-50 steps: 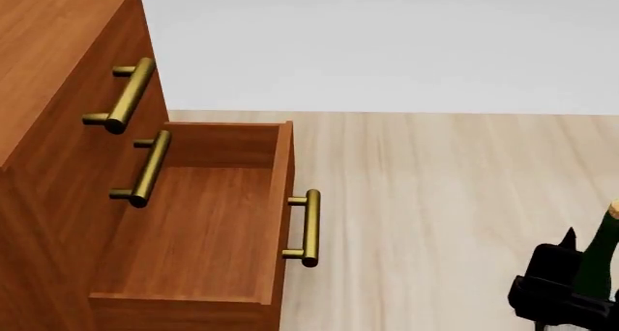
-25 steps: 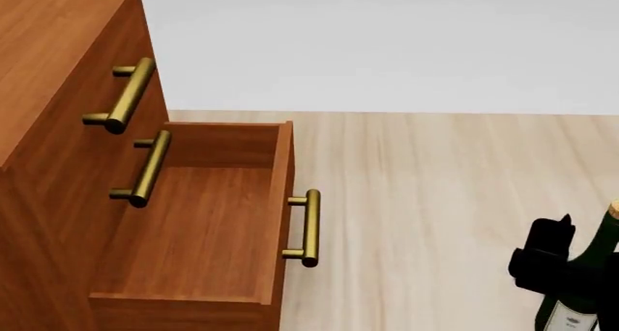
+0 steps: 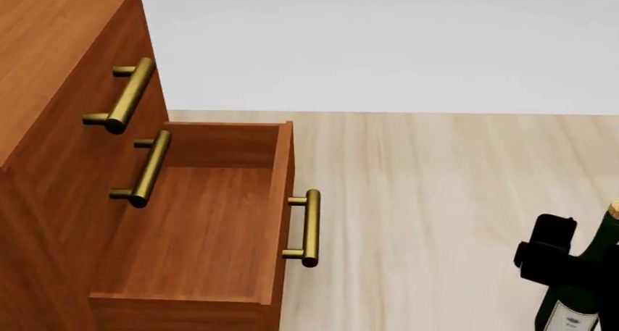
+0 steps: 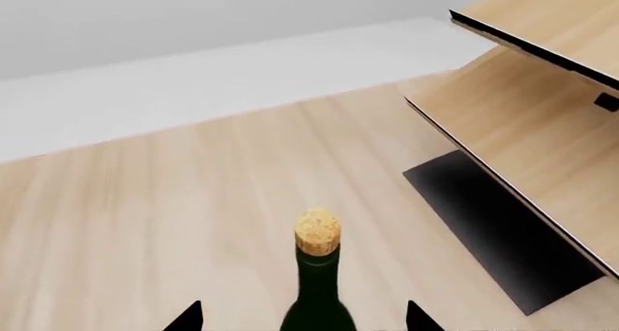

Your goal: Put the wine bottle in the bottom drawer of the cabinet.

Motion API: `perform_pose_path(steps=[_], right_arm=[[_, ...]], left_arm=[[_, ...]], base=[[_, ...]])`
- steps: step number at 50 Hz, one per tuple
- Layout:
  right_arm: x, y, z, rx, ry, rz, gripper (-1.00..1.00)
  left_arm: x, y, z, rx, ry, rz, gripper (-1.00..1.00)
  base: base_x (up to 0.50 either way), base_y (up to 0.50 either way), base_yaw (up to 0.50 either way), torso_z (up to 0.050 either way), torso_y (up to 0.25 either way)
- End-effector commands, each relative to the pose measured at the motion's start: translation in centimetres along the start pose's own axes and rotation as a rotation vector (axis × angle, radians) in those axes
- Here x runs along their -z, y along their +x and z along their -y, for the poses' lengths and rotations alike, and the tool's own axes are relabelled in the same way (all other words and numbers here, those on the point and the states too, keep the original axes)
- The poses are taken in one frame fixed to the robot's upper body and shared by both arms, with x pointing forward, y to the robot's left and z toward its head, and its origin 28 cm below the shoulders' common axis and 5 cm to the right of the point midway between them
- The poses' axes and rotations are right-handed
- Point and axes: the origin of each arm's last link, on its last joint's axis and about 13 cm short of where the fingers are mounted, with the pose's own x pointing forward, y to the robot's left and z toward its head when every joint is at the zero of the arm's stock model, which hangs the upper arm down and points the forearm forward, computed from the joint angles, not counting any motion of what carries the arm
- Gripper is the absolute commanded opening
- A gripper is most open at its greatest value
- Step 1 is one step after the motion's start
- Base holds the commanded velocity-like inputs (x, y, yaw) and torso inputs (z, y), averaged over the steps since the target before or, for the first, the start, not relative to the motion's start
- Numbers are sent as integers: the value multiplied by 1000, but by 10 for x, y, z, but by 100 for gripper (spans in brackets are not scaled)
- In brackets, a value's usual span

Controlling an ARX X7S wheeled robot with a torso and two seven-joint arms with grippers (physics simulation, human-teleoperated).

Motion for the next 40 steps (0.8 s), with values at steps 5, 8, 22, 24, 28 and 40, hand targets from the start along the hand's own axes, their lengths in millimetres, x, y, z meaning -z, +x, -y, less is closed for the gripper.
perform_pose_path(steps=[5,8,22,24,28,40], right_arm=[[8,20,0,25,-6,-51,100],[10,23,1,30,-2,-59,100],[8,31,1,46,-7,-69,100],[7,32,1,49,-11,-67,100],[5,33,1,53,-13,-68,100],[2,39,-2,57,-19,-73,100]], left_arm=[[2,1,0,0,-1,1,100],[1,0,0,0,-1,2,100],[-1,-1,0,3,2,4,100],[-1,0,0,4,2,5,100],[0,0,1,6,0,4,100],[2,0,0,4,-6,6,100]], base=[[0,0,0,0,0],[0,0,0,0,0],[0,0,0,0,0],[0,0,0,0,0],[0,0,0,0,0],[0,0,0,0,0]])
